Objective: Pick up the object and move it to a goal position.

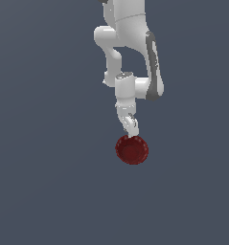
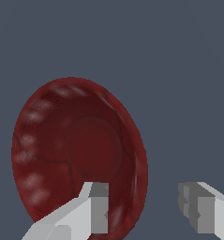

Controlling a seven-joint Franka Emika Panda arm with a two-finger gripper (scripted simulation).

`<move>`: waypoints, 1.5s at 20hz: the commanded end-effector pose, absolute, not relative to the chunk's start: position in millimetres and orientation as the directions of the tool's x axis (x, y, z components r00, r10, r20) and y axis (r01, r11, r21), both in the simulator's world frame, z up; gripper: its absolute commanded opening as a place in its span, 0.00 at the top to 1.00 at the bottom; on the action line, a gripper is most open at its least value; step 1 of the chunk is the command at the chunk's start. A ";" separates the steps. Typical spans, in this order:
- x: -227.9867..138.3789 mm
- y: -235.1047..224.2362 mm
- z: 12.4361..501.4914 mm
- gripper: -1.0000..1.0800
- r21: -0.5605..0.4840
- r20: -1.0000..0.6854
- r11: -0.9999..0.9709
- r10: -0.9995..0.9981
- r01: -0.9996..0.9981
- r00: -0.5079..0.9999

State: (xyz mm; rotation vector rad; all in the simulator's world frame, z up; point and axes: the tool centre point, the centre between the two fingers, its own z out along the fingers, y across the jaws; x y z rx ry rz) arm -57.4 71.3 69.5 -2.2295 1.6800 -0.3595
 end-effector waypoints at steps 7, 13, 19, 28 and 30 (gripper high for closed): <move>-51.6 72.9 53.9 0.38 -0.404 0.004 -0.249 -0.963 -0.881 0.270; -46.9 74.0 42.6 0.38 -0.404 0.004 -0.247 -0.963 -0.881 0.268; -46.5 74.0 42.1 1.00 -0.403 0.005 -0.247 -0.963 -0.881 0.268; -45.9 73.7 43.5 1.00 -0.405 0.005 -0.247 -0.963 -0.880 0.268; -45.5 72.6 46.0 1.00 -0.405 0.005 -0.247 -0.963 -0.880 0.268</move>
